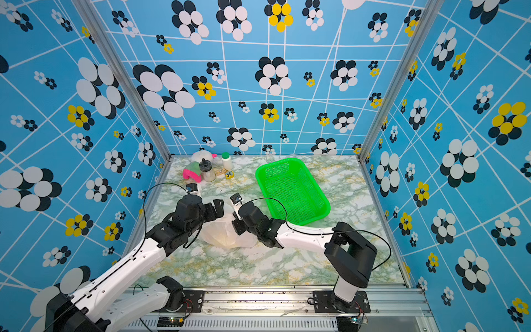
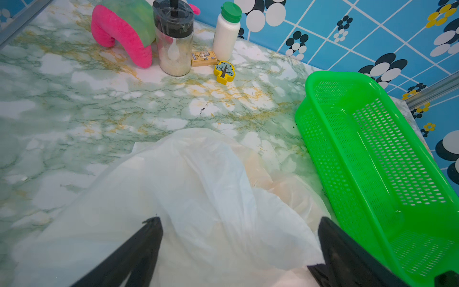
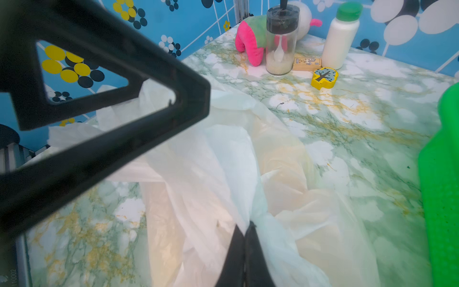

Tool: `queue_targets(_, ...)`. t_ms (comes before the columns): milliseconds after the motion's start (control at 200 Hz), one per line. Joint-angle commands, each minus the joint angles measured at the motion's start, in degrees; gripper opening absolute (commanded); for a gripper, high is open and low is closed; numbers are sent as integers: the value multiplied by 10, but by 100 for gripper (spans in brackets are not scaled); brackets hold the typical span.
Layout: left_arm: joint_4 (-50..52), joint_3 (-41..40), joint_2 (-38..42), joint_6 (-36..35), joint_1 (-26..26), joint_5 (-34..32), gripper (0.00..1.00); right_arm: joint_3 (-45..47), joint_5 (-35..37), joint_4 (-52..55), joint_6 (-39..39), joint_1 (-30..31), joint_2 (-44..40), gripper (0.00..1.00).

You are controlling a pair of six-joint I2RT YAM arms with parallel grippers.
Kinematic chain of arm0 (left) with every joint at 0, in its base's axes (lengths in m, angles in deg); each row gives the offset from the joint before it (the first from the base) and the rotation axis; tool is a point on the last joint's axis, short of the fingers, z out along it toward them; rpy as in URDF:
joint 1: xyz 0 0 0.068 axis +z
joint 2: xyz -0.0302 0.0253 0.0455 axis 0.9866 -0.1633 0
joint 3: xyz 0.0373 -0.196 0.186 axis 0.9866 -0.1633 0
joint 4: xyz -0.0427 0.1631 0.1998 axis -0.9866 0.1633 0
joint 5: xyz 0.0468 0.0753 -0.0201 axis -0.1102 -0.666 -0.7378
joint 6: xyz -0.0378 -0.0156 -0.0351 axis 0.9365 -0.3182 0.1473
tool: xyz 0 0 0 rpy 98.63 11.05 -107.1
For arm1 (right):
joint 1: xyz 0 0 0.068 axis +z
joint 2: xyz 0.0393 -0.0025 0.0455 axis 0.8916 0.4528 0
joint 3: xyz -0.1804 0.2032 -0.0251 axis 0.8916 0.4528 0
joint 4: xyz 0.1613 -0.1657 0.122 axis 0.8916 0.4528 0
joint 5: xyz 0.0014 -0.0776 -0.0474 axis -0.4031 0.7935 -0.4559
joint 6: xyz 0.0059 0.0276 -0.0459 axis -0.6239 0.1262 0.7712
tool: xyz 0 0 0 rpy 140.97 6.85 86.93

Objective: Untie the knot of the plastic bag and take out the fruit
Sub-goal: Untie the plastic bag at the middle-left of the table.

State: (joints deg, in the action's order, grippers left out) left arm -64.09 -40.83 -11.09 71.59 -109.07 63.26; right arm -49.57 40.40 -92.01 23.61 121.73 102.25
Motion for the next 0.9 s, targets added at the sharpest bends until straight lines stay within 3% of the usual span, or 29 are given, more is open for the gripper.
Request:
queue_targets(0,61,33,19,21,1,-5,99,-21,17,-7,7,4,-1,0)
queue_targets(440,67,54,-70,12,-18,-22,97,-16,-11,-19,0,5,-9,0)
queue_targets(510,68,65,-86,7,-17,-28,83,-16,-12,-18,0,7,-10,0)
queue_targets(615,60,71,-97,2,-16,-33,33,-13,-10,-18,0,9,-10,0)
queue_targets(695,63,76,-100,0,-13,-47,9,-6,-6,-22,-2,9,-12,0)
queue_targets(745,66,78,-99,-2,-9,-55,0,-1,-5,-24,-2,9,-13,0)
queue_targets(895,73,70,-75,-4,26,-58,0,15,17,-21,1,9,-20,0)
